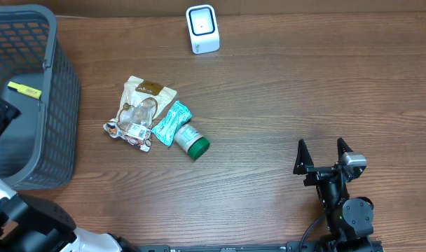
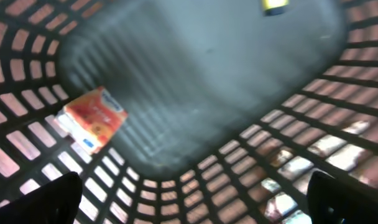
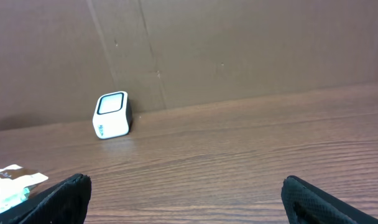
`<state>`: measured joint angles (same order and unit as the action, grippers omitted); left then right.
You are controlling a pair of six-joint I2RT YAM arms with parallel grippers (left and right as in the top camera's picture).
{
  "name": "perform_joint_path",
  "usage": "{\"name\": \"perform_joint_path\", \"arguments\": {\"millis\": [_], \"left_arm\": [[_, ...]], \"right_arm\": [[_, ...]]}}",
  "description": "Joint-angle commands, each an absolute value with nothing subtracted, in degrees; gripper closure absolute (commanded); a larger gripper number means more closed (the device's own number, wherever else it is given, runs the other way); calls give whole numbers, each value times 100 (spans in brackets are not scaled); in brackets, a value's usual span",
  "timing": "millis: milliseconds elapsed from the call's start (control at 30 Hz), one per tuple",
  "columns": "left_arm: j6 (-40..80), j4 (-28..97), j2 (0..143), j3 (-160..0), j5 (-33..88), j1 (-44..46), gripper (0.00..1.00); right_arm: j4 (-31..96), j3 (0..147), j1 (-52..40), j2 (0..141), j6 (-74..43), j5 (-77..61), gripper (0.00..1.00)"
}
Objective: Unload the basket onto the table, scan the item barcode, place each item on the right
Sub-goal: 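Reach the left gripper into the basket toward the orange packet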
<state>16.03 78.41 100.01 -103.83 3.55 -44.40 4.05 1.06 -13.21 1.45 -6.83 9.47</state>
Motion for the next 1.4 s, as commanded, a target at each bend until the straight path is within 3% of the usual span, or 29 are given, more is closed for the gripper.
{"name": "perform_joint_path", "arguments": {"millis": [0, 733, 900, 1067, 1167, 1233, 1300, 1333, 1367], "left_arm": [[1761, 7642, 9977, -9972, -132, -4473, 0], [2316, 5516, 9977, -7288, -1361, -4473, 2], [2314, 5266, 9981, -7234, -1396, -4471, 21], [2248, 4886, 9981, -7234, -1387, -4466, 58], [2248, 4709, 9981, -7234, -1354, -4442, 66], [2246, 4641, 9981, -7234, -1361, -4445, 62], [2171, 4633, 9990, -7231, -1546, -4447, 47], [2123, 4633, 10001, -7231, -1682, -4453, 33], [2045, 4622, 10009, -7229, -1782, -4462, 12]], "right_arm": [[377, 47, -1319, 143, -709, 1028, 0], [375, 47, -1319, 141, -711, 1028, 0], [377, 47, -1319, 141, -709, 1028, 0], [375, 47, -1319, 141, -709, 1028, 0], [377, 47, -1319, 141, -711, 1028, 0], [375, 47, -1319, 143, -709, 1028, 0], [377, 47, -1319, 141, -709, 1028, 0], [375, 47, -1319, 143, -711, 1028, 0], [375, 47, -1319, 141, -709, 1028, 0]]}}
